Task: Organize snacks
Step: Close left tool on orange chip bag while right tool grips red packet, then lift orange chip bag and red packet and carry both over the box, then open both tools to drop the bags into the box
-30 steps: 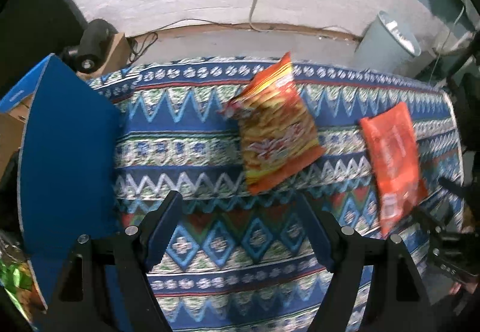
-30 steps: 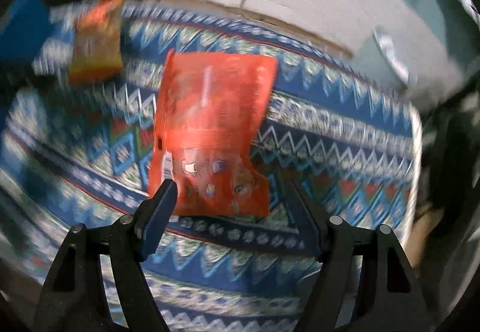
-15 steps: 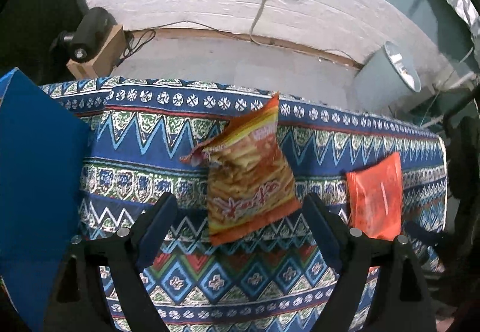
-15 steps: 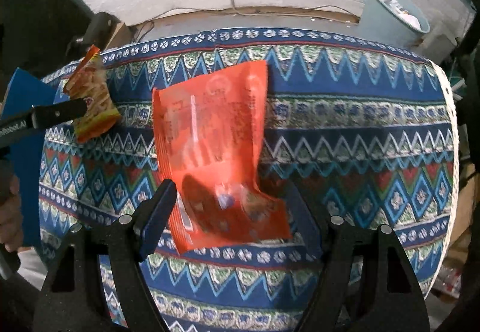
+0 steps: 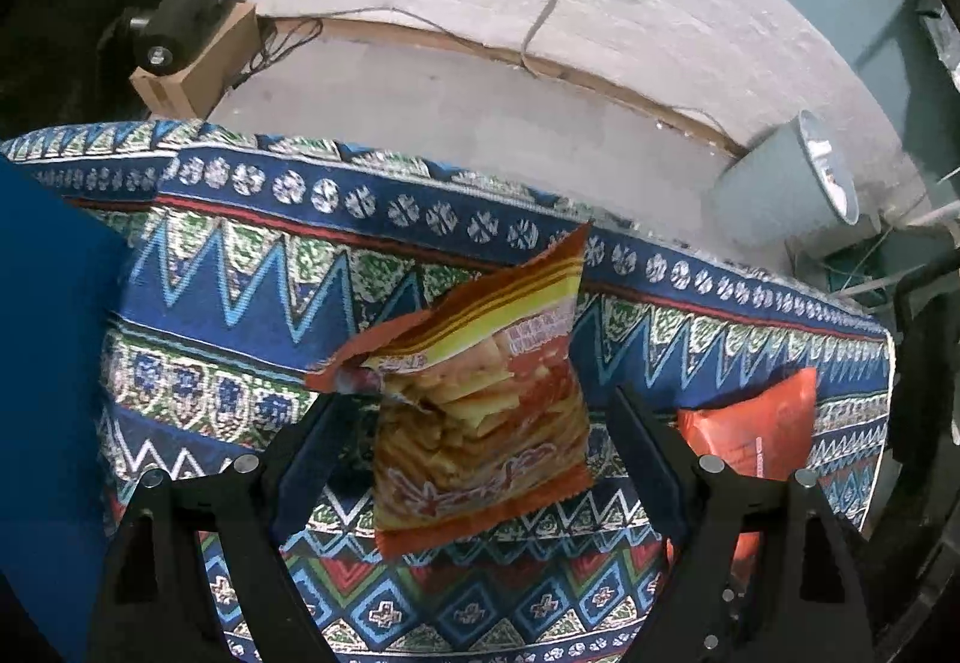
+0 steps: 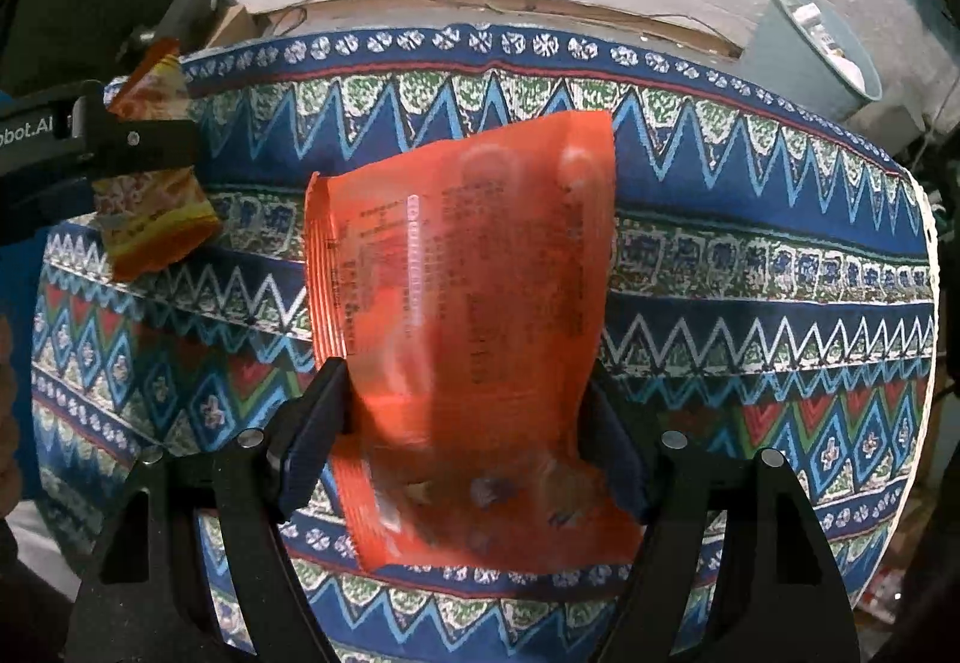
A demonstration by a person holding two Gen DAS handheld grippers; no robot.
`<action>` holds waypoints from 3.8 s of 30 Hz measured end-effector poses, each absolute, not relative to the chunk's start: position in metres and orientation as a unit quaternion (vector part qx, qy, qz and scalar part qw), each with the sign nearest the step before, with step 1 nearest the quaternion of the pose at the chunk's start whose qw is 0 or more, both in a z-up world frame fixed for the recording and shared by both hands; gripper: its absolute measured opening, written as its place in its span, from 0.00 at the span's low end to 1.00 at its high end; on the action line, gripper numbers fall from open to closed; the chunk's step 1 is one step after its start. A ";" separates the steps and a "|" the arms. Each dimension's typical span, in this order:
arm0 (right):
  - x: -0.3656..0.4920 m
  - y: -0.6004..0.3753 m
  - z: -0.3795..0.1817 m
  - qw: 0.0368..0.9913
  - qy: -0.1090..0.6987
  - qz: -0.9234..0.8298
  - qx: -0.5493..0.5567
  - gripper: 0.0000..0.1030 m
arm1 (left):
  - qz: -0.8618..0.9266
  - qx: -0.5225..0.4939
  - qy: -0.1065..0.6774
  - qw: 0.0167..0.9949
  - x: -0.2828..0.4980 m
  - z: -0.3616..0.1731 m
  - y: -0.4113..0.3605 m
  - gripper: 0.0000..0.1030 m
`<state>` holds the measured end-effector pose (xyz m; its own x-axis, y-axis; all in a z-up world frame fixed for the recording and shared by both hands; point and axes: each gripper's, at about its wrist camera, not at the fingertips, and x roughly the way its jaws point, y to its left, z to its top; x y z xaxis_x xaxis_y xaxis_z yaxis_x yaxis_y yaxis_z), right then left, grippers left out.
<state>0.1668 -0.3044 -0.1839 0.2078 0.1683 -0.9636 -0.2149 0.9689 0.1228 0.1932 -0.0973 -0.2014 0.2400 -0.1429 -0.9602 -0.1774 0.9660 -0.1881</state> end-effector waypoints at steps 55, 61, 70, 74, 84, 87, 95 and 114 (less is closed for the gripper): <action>0.104 -0.266 -0.052 0.832 0.513 0.206 -0.051 0.28 | -0.044 0.060 0.524 0.848 0.043 -0.087 -0.061 0.42; 0.089 -0.238 -0.024 0.837 0.489 0.240 -0.058 0.28 | -0.039 0.072 0.503 0.861 0.022 -0.066 -0.051 0.42; 0.079 -0.187 0.003 0.834 0.467 0.289 -0.059 0.28 | -0.027 0.060 0.483 0.873 0.000 -0.045 -0.021 0.42; 0.078 -0.164 0.009 0.830 0.463 0.304 -0.066 0.28 | -0.018 0.050 0.476 0.878 -0.005 -0.039 -0.005 0.42; 0.084 -0.105 0.015 0.819 0.458 0.339 -0.074 0.28 | 0.015 0.012 0.471 0.882 -0.011 -0.033 0.044 0.42; 0.084 -0.090 0.016 0.816 0.457 0.345 -0.076 0.28 | 0.027 -0.001 0.471 0.882 -0.013 -0.034 0.060 0.42; 0.084 -0.044 0.017 0.803 0.460 0.370 -0.084 0.28 | 0.061 -0.031 0.471 0.879 -0.021 -0.039 0.107 0.42; 0.077 0.038 0.012 0.781 0.473 0.401 -0.075 0.40 | 0.120 -0.086 0.487 0.861 -0.026 -0.054 0.158 0.60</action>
